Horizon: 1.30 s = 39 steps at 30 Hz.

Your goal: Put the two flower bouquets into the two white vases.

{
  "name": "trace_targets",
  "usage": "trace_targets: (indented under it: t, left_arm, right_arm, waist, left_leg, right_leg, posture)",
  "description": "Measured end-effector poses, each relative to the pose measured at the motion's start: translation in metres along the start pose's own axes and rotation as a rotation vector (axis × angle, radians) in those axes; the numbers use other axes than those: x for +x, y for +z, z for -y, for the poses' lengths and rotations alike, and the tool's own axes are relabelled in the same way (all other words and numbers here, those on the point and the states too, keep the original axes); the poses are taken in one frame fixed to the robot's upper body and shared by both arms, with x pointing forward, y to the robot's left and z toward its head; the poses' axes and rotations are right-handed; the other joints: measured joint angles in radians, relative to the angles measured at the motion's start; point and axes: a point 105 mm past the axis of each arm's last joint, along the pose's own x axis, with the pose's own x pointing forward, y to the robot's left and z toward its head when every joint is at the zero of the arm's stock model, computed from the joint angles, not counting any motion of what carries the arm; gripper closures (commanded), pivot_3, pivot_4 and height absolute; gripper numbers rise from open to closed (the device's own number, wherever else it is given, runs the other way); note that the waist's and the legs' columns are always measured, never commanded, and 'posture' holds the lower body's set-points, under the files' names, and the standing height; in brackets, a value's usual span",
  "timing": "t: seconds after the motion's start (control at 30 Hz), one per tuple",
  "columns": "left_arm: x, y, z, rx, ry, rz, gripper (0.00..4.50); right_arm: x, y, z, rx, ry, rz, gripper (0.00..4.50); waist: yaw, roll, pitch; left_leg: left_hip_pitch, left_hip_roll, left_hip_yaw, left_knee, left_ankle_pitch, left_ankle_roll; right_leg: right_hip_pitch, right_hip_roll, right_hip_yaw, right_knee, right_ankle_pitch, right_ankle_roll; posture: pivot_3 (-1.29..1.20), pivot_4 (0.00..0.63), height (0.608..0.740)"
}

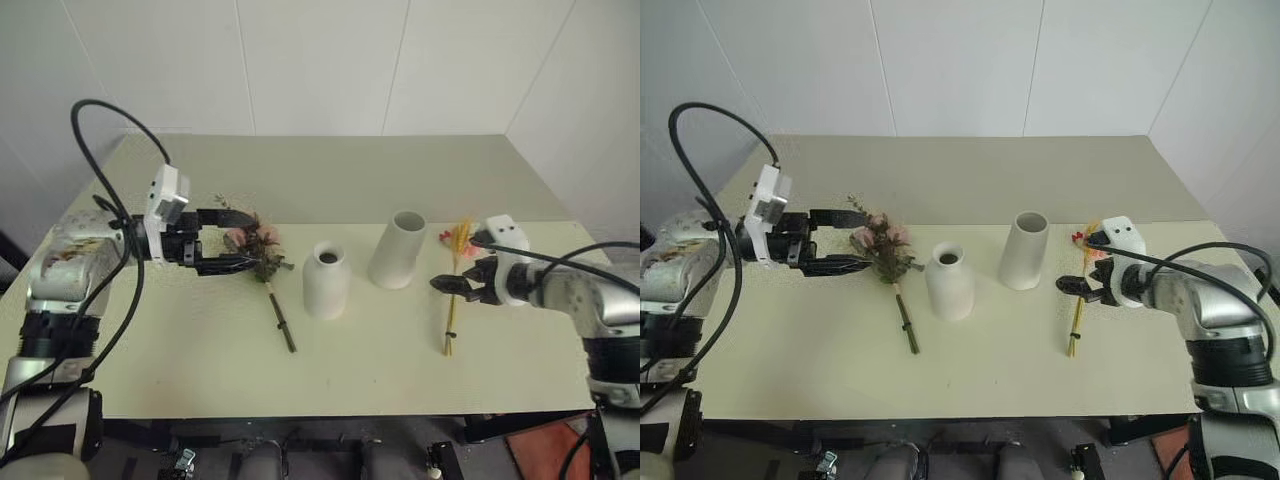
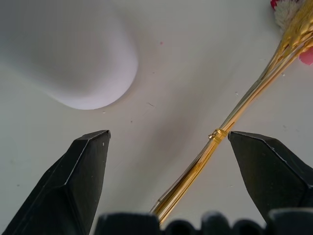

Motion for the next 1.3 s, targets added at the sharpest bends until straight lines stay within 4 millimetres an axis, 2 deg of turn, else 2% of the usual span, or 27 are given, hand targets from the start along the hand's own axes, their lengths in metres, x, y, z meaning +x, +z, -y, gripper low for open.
trace_targets:
  t: [0.1, 0.27, 0.37, 0.57, 0.73, 0.9, 0.97, 1.03, 1.13, 1.23, 1.3]
  left_arm:
    - [0.004, 0.005, 0.0, 0.01, -0.037, 0.008, 0.02]
    - [0.006, 0.006, 0.0, 0.032, -0.064, 0.005, 0.02]
    - [0.006, 0.004, -0.001, 0.034, -0.066, 0.005, 0.0]
    - [0.006, 0.002, -0.001, 0.053, -0.062, -0.007, 0.0]
    - [0.008, -0.009, 0.0, 0.019, -0.045, -0.006, 0.0]
    - [0.007, -0.015, 0.002, 0.0, -0.035, -0.011, 0.0]
    - [0.007, -0.015, 0.001, 0.003, -0.027, -0.01, 0.0]
    - [0.004, -0.014, 0.0, 0.004, -0.007, -0.004, 0.0]
    - [0.002, -0.012, -0.001, -0.002, 0.013, 0.007, 0.0]
    - [0.002, -0.012, 0.002, -0.021, 0.021, 0.013, 0.0]
    - [0.002, -0.016, 0.004, -0.039, 0.029, 0.008, 0.0]
  right_arm:
    - [0.009, 0.003, 0.012, 0.02, -0.046, -0.033, 0.0]
    - [0.02, 0.0, 0.022, 0.023, -0.076, -0.08, 0.0]
    - [0.023, 0.002, 0.023, 0.041, -0.064, -0.089, 0.59]
    - [0.028, 0.006, 0.023, 0.056, -0.062, -0.1, 2.7]
    - [0.032, 0.006, 0.024, 0.056, -0.065, -0.108, 4.47]
    - [0.037, 0.012, 0.027, 0.079, -0.117, -0.068, 4.47]
    - [0.039, 0.019, 0.043, 0.067, -0.266, 0.036, 4.47]
    - [0.031, 0.033, 0.06, 0.005, -0.464, 0.217, 4.47]
    - [-0.002, 0.074, 0.06, -0.02, -0.611, 0.548, 4.47]
    - [-0.053, 0.119, 0.033, 0.046, -0.565, 0.923, 4.47]
    - [-0.088, 0.139, 0.01, 0.028, -0.495, 1.142, 4.47]
  waist:
    - [-0.002, 0.0, 0.0]
    - [-0.007, 0.0, 0.0]
    - [-0.009, 0.0, 0.0]
    - [-0.014, 0.0, 0.0]
    - [-0.025, 0.0, 0.0]
    - [-0.03, 0.0, 0.0]
    - [-0.029, 0.0, 0.0]
    - [-0.026, 0.0, 0.0]
    - [-0.028, 0.003, 0.002]
    - [-0.034, 0.003, 0.002]
    - [-0.031, 0.003, 0.002]
  left_leg:
    - [-0.009, 0.0, 0.001, 0.0, 0.0, 0.0]
    - [-0.01, 0.0, 0.001, 0.0, 0.0, 0.0]
    - [-0.009, 0.0, 0.001, 0.0, 0.0, 0.0]
    - [-0.007, 0.001, 0.0, 0.0, 0.0, 0.0]
    - [-0.005, 0.001, 0.0, 0.0, 0.0, 0.0]
    - [-0.004, 0.002, 0.0, 0.0, 0.0, 0.0]
    - [-0.004, 0.001, 0.0, 0.0, 0.002, -0.003]
    - [-0.005, 0.001, 0.0, 0.0, 0.002, -0.004]
    - [-0.006, 0.001, 0.001, 0.0, 0.003, -0.004]
    - [-0.006, 0.003, 0.001, -0.001, 0.003, -0.004]
    - [-0.005, 0.004, 0.0, -0.001, 0.003, -0.004]
  right_leg:
    - [-0.011, 0.0, 0.001, 0.002, 0.001, 0.0]
    - [-0.012, 0.0, 0.001, 0.002, 0.001, 0.0]
    - [-0.011, 0.0, 0.0, 0.003, 0.001, 0.0]
    - [-0.01, 0.001, 0.001, 0.005, 0.001, 0.0]
    - [-0.009, 0.002, 0.002, 0.006, 0.001, 0.0]
    - [-0.008, 0.003, 0.003, 0.007, 0.002, -0.001]
    - [-0.009, 0.003, 0.003, 0.007, 0.003, -0.001]
    - [-0.011, 0.003, 0.004, 0.008, 0.003, -0.001]
    - [-0.012, 0.003, 0.006, 0.008, 0.003, -0.001]
    - [-0.012, 0.004, 0.007, 0.008, 0.003, -0.001]
    - [-0.012, 0.006, 0.006, 0.008, 0.003, -0.001]
  posture:
    - [0.0, 0.15, 0.74]
    - [0.0, 0.15, 0.74]
    - [0.0, 0.15, 0.74]
    - [0.0, 0.15, 0.74]
    - [0.0, 0.15, 0.74]
    - [0.0, 0.15, 0.74]
    - [0.0, 0.15, 0.74]
    - [0.0, 0.15, 0.74]
    - [0.0, 0.15, 0.74]
    - [0.0, 0.15, 0.74]
    - [0.0, 0.15, 0.74]
